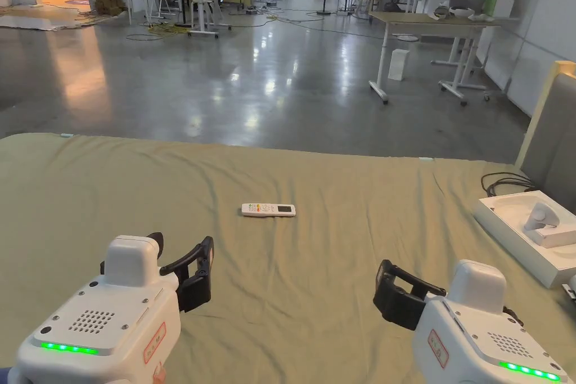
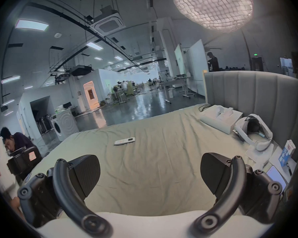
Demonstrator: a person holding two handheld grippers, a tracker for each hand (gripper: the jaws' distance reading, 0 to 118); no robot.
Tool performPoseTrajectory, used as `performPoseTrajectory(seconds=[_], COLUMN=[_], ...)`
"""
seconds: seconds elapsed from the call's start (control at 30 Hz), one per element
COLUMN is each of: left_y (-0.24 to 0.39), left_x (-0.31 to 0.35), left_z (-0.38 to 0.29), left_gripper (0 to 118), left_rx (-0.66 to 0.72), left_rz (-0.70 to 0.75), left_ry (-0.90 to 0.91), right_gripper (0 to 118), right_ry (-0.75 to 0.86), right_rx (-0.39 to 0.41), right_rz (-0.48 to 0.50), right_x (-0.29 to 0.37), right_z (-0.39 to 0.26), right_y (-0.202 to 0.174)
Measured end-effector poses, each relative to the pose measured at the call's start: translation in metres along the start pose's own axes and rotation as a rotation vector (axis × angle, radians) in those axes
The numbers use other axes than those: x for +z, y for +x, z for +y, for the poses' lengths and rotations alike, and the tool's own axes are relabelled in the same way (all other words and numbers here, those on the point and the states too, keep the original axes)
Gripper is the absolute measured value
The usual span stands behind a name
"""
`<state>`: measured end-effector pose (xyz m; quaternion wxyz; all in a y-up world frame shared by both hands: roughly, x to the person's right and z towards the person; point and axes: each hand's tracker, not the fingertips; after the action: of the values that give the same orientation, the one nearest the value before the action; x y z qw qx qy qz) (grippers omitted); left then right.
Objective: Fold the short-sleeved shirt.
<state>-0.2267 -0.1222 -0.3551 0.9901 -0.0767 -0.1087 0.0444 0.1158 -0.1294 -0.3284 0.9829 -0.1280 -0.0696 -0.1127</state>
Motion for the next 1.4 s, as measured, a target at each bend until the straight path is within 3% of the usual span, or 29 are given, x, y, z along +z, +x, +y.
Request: performPoseTrajectory(seconds=[0.37, 0.63, 0.9, 1.03, 1.4], left_y=[-0.004, -0.007, -0.011, -0.013, -0.015], left_x=[0.000, -0.001, 0.000, 0.000, 0.000], left_z=[-0.002, -0.005, -0.007, -0.006, -0.006], left_gripper=[68, 68, 68, 68, 68], left_rx=[0.024, 0.027, 0.045, 0.051, 0.051], left_rz=[-0.004, -0.011, -0.013, -0.013, -0.005], left_ry=[-0.020, -0.036, -0.048, -0.051, -0.046], right_gripper=[115, 115, 115, 116, 116], right_ry=[-0.118, -0.153, -0.109, -0.169, -0.146], right_rx=[0.161, 0.123, 0.120, 0.053, -0.022], right_rz=[-0.254, -0.131, -0.124, -0.090, 0.022], right_x=[-0.014, -0.012, -0.006, -0.009, -0.010], right_z=[0.013, 0.010, 0.011, 0.019, 0.015], right_y=[-0.031, -0.031, -0.029, -0.024, -0.007])
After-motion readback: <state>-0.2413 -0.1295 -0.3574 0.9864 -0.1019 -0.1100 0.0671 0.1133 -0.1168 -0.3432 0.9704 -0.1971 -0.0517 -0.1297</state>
